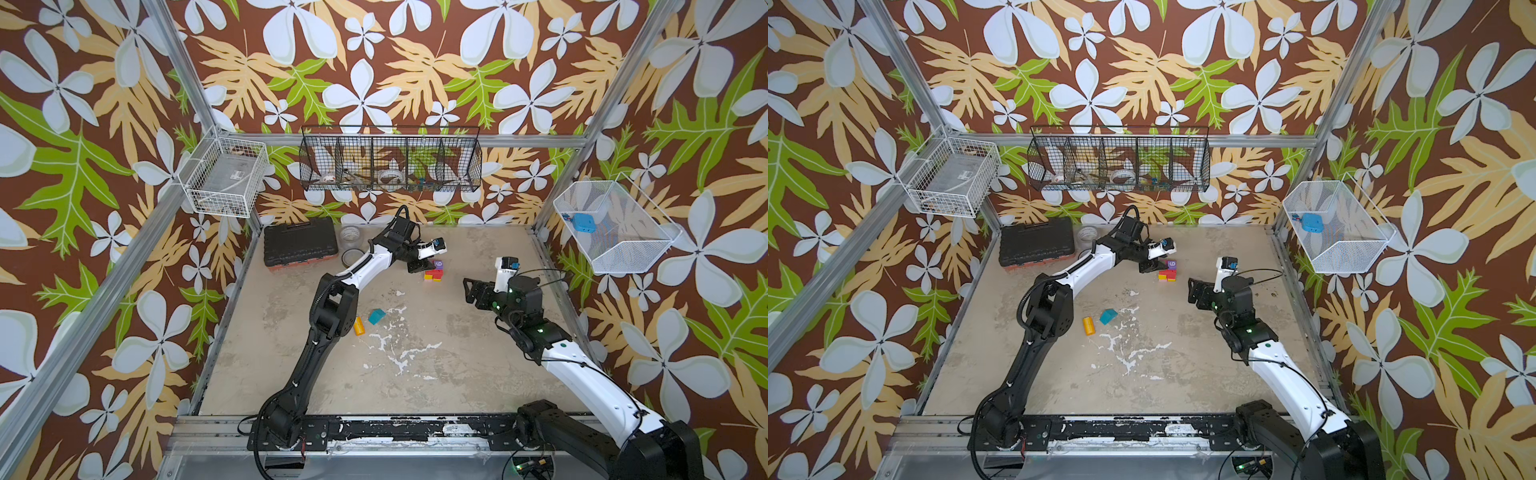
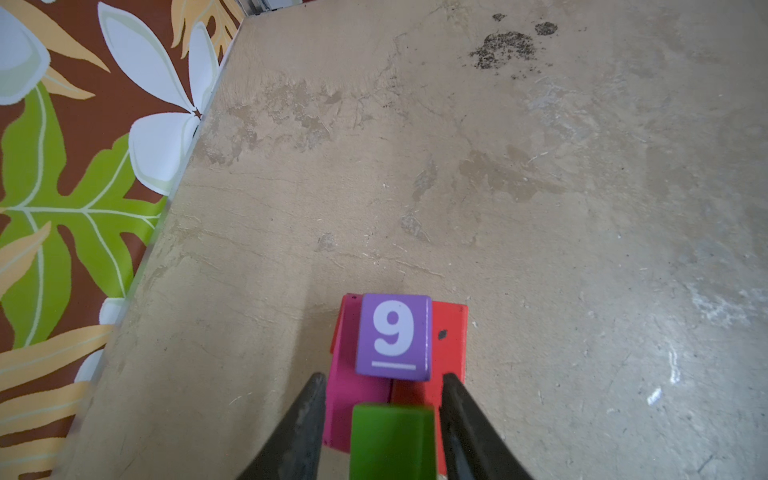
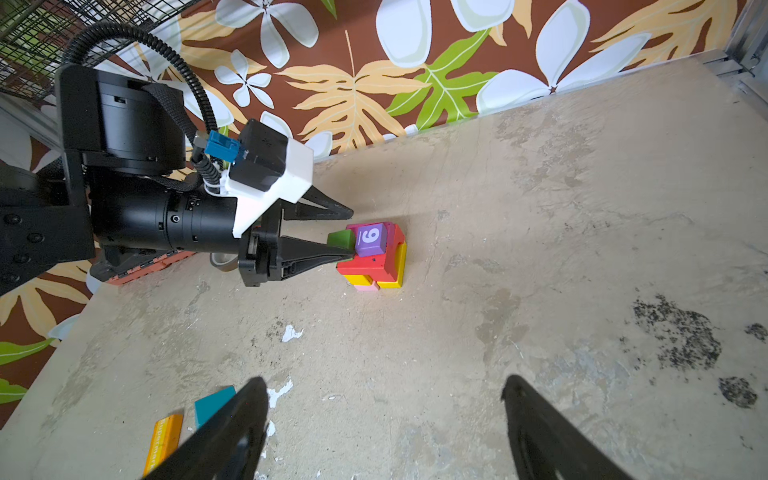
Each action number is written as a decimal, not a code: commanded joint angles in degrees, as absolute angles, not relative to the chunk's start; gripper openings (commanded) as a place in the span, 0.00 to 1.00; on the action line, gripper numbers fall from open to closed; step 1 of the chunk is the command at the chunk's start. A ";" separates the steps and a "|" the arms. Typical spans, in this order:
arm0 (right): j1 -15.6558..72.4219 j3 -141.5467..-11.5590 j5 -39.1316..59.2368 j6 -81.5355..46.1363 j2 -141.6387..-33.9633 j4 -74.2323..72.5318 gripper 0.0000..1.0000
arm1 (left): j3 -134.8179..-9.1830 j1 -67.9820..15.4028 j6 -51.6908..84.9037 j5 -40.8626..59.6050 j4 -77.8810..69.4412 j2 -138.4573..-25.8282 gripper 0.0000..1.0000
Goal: Build the wood block tower
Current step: 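Open the left gripper and release the green cube on the stack, then move the left and right grippers to opposite sides of the stack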
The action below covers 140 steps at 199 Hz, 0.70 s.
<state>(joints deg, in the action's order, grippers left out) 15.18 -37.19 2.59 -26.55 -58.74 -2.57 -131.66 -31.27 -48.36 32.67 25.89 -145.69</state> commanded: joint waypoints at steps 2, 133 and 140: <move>15.21 -37.58 2.50 -26.21 -58.62 -3.69 0.88 | -131.34 -31.38 -47.51 32.31 23.86 -144.77 0.48; 15.19 -38.43 0.41 -26.74 -63.28 -4.22 0.88 | -99.02 -31.14 -9.28 18.10 -6.41 -114.02 0.52; 15.20 -39.09 0.39 -26.80 -64.56 -4.07 0.88 | -96.00 -31.02 -4.48 14.22 -7.56 -111.79 0.53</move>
<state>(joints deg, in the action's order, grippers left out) 15.18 -37.54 1.19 -26.59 -62.11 -2.81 -103.15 -31.29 -23.90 26.44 3.11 -117.14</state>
